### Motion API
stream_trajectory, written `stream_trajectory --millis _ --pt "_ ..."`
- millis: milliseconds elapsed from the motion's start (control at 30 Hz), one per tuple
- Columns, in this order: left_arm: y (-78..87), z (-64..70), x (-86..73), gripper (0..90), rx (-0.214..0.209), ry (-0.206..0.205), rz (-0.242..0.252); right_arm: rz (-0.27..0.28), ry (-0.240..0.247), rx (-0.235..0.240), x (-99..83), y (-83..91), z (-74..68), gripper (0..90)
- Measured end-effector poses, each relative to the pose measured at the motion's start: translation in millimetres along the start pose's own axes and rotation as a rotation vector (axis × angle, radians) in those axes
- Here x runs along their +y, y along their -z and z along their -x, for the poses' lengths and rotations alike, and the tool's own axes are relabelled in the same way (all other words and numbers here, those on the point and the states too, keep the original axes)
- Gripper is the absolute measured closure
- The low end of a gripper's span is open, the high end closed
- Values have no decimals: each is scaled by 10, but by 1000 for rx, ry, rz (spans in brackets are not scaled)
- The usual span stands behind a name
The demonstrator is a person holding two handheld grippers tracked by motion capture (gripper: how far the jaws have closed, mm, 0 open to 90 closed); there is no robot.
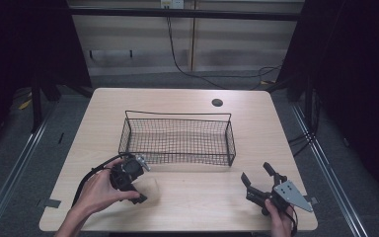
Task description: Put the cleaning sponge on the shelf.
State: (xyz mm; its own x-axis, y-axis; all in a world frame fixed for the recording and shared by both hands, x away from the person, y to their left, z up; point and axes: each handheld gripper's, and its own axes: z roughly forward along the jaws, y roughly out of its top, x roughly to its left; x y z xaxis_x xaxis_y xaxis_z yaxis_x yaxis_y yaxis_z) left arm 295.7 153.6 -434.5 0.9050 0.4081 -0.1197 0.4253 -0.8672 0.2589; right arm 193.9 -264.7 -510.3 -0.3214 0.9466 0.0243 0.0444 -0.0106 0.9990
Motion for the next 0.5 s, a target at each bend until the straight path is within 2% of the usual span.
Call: stream_trajectory --millis 200,333,500 --pt "-75 -25 -15 203 -14 0 -17 0 0 2 0 0 0 137" --pt "-110 -28 -9 178 2 6 -35 -1 0 3 0 -1 0 137" --pt "-152 -4 4 226 -9 -11 -48 -2 1 3 0 -1 0 137"
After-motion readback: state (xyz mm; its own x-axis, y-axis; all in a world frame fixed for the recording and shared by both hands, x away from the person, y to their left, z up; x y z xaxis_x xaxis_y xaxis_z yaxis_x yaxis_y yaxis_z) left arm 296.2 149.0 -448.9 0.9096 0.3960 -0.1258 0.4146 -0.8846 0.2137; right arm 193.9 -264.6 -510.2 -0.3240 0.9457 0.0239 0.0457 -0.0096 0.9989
